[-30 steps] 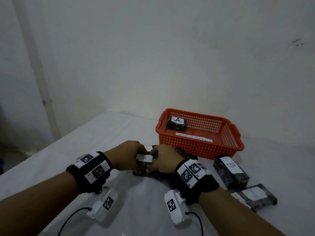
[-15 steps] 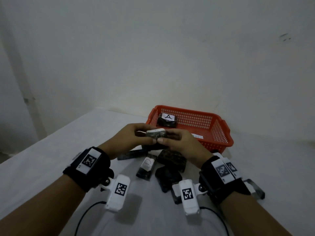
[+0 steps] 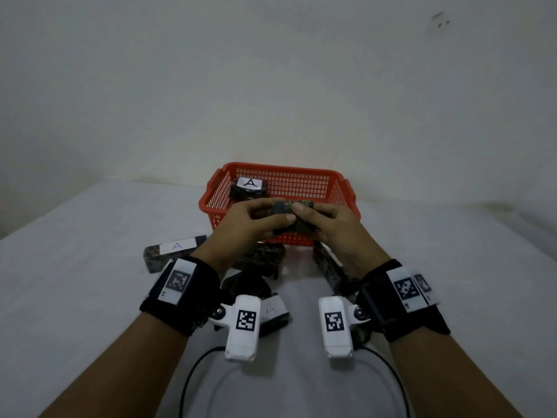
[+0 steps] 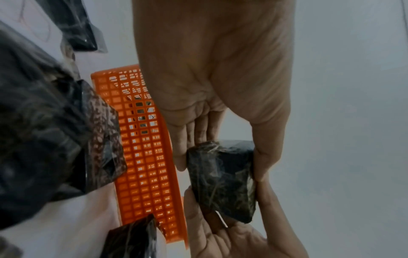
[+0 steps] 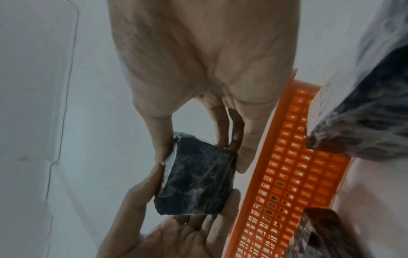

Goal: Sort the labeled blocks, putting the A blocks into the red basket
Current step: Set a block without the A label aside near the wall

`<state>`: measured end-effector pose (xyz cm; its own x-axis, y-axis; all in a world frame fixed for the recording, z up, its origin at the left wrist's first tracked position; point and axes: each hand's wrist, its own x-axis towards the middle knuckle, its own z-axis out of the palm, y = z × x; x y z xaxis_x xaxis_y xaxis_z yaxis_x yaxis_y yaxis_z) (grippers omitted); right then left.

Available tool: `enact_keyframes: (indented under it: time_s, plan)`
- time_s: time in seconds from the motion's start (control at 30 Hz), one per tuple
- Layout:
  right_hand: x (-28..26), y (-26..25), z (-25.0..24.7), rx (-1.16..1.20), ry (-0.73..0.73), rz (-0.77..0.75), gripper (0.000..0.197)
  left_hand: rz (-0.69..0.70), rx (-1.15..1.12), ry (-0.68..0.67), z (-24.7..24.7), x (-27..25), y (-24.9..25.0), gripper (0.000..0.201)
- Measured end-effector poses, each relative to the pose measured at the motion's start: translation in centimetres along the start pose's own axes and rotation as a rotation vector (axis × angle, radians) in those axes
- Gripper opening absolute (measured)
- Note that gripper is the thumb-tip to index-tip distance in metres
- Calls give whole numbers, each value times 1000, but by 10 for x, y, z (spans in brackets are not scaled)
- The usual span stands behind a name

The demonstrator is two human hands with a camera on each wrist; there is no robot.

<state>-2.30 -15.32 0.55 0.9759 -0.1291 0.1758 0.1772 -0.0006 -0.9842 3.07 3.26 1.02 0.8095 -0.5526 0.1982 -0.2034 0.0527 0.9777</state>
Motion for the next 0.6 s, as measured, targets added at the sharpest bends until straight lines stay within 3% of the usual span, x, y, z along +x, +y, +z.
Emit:
enact_keyframes:
  time_s: [0.37,0.5,0.6]
  plan:
    - [-17,10,-19,39,-51,-10,32,-27,-112,-13,13,-4,-15,45]
    - [-22,7,-16,0,-79,18,44,14,40,39,14,-10,-19,29]
    - [-26,3,-13,-41,-66,-10,48,37,61,-17,13,-16,-18,36]
